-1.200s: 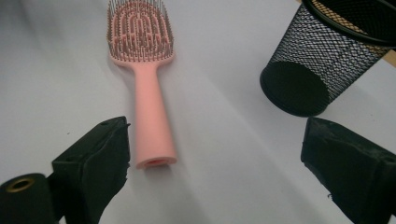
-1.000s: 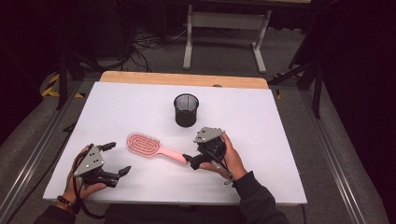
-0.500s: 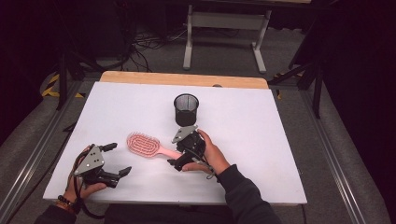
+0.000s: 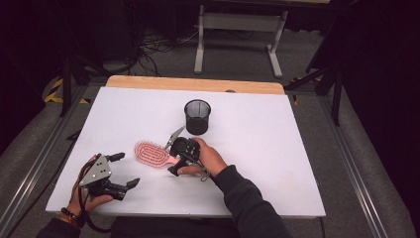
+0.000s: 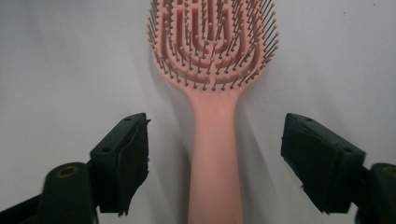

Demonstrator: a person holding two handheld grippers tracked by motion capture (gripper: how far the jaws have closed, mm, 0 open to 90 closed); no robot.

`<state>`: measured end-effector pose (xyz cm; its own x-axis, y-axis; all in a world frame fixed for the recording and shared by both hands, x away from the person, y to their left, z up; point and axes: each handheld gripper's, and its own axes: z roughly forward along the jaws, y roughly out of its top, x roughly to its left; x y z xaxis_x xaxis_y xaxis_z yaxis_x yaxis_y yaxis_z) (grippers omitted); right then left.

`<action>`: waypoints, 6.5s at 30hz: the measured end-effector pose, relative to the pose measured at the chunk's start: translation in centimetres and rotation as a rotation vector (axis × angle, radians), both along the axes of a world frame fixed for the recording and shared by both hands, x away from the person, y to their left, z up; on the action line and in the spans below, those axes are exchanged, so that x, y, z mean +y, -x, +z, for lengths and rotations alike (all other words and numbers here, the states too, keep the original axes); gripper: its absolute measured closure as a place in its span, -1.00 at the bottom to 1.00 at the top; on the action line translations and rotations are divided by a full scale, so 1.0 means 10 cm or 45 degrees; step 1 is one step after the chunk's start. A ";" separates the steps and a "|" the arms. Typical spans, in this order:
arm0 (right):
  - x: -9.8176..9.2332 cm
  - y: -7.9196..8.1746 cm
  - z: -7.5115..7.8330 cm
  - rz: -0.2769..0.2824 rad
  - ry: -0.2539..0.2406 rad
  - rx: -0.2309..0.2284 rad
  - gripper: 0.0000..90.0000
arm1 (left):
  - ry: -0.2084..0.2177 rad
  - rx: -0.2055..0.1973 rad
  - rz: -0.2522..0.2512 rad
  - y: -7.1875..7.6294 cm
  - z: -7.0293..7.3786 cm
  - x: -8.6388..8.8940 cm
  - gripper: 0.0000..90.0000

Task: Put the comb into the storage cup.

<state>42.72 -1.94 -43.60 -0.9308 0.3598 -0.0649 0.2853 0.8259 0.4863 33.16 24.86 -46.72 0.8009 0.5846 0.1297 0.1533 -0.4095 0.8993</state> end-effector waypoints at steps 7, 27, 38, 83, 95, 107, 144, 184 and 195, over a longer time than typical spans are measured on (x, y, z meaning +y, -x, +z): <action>0.09 -0.11 -0.02 -0.057 0.089 0.064 -0.03 | -0.010 0.016 -0.017 -0.01 -0.01 -0.01 -0.90; 0.17 -0.07 -0.04 -0.020 0.114 0.046 0.54 | -0.039 0.035 0.005 -0.03 -0.04 -0.03 -0.89; 0.01 0.02 -0.03 -0.039 -0.027 -0.067 0.55 | -0.047 0.034 0.020 -0.04 -0.04 -0.01 -0.89; -1.10 0.27 0.29 -0.220 -0.761 -0.506 0.55 | -0.011 0.056 0.057 -0.07 -0.05 0.03 -0.88; -1.32 0.16 0.49 -0.302 -0.933 -0.653 0.55 | -0.005 0.059 0.057 -0.06 -0.06 0.03 -0.87; -1.31 -0.10 0.61 -0.392 -1.033 -0.711 0.55 | 0.050 0.015 0.057 -0.04 -0.02 0.07 -0.85; -1.04 -0.74 0.64 -0.543 -1.121 -0.730 0.55 | 0.172 0.007 0.012 -0.03 0.00 0.14 -0.89; -0.82 -0.88 0.34 -0.567 -1.115 -0.706 0.55 | 0.117 0.020 0.000 -0.02 -0.02 0.13 -0.88; -0.85 -0.90 0.26 -0.544 -1.059 -0.710 0.54 | 0.118 0.026 -0.005 -0.02 -0.02 0.13 -0.87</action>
<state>51.75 -10.40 -40.99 -0.6332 0.7736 -0.0261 0.0365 0.0635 0.9973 33.38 26.12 -46.94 0.8053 0.5899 0.0586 0.1707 -0.3255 0.9300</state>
